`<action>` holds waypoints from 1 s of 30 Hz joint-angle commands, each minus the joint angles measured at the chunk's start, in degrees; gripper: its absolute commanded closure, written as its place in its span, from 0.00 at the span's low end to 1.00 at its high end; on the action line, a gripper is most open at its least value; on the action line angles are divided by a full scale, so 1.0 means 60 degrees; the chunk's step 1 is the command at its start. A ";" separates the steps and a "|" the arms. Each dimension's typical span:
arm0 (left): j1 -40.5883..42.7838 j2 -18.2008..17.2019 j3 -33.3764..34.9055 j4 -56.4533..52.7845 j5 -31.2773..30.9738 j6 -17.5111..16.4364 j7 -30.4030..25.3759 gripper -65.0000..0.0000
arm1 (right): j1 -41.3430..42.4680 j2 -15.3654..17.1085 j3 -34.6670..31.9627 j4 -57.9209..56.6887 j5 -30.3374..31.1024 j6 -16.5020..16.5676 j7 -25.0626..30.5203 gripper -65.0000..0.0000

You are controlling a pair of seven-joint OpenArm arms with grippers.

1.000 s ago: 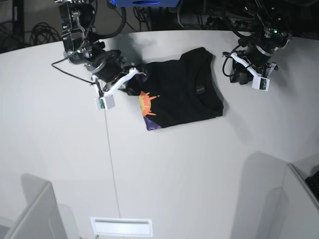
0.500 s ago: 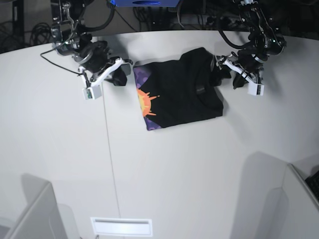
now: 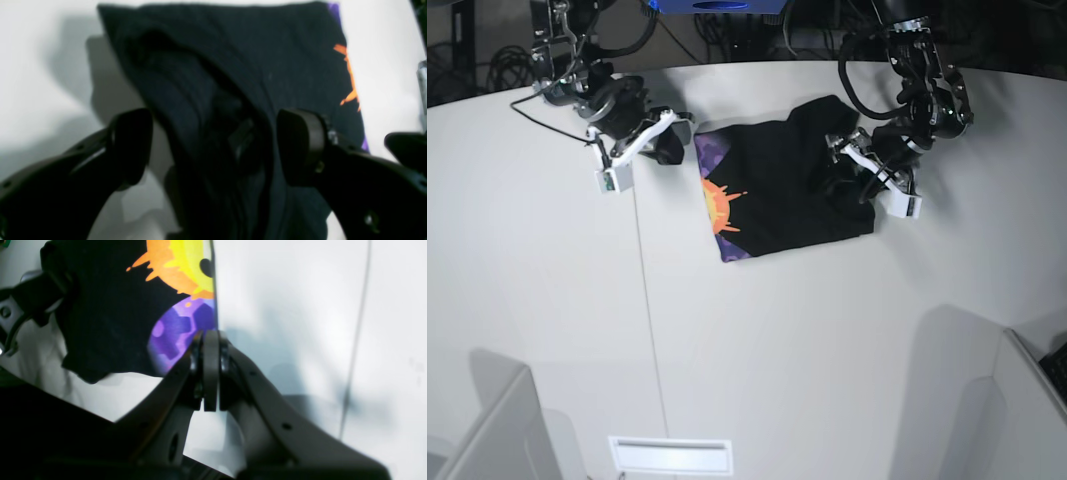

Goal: Fold the T-shirt properly
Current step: 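Grasp the bundle's edge with the left gripper and drag it toward the table center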

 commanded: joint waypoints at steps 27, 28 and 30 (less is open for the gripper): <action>-0.1523 -0.2183 0.4456 -0.1098 0.0001 0.1345 0.0164 1.00 | -0.0537 0.0248 0.3300 0.0172 0.0113 0.0121 0.0232 1.00; -0.1684 -0.2300 0.4851 -0.1098 0.0001 0.1345 0.0164 1.00 | -0.0537 0.0248 0.3505 0.0172 0.0113 0.0121 0.0232 1.00; -0.2021 -0.2608 0.5628 -0.1098 0.0001 0.1345 0.0164 1.00 | -0.0596 0.0233 0.3871 0.0172 0.0113 0.0121 0.0218 1.00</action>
